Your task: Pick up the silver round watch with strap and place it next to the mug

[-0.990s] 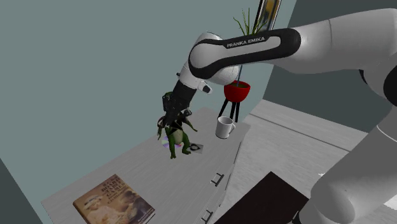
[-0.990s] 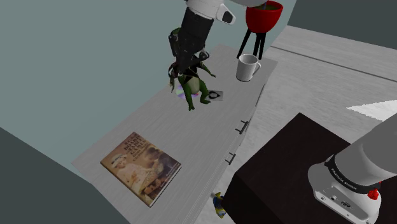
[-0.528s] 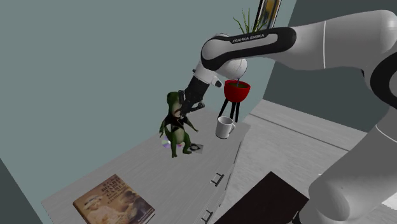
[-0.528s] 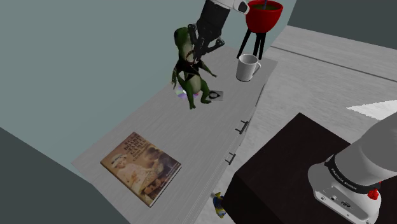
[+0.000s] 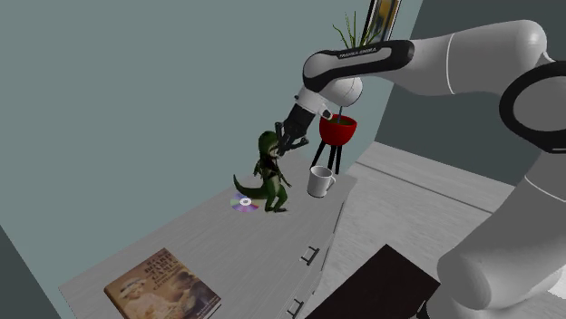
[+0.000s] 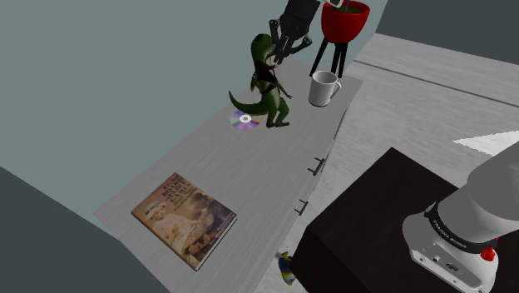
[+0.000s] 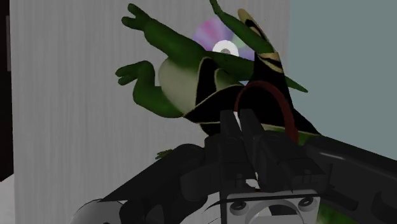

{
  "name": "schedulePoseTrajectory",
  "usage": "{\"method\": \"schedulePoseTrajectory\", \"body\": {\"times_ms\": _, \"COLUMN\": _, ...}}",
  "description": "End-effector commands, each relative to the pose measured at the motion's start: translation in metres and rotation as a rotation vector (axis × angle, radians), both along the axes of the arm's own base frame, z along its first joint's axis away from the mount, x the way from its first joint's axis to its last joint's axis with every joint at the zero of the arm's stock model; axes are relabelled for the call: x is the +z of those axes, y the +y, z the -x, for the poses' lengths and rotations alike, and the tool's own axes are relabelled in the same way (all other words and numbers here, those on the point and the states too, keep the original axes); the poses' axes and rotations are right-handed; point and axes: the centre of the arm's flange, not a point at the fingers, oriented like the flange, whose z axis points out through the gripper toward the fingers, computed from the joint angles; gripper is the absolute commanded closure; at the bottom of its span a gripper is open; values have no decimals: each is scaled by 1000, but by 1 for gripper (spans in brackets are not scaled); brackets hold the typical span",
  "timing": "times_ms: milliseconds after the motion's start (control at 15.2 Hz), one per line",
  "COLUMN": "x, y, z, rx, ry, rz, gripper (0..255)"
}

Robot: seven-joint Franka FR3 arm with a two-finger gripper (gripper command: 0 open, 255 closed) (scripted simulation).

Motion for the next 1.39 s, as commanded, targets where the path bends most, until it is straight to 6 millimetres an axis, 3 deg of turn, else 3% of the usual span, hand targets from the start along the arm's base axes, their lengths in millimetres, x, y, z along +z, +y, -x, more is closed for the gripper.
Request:
{"method": "schedulePoseTrajectory", "body": {"times_ms": 0, "x": 1, "y": -26, "z": -8, "rx": 1, "ry": -1, "rz": 0, "gripper": 255}}
{"method": "schedulePoseTrajectory", "body": {"times_ms": 132, "x": 1, "y": -51, "z": -15, "rx": 1, "ry": -1, "rz": 0, "gripper": 255}}
{"method": "schedulePoseTrajectory", "body": {"times_ms": 1320, "x": -94, "y": -51, "z": -15, "rx": 1, "ry": -1, "rz": 0, "gripper": 255}}
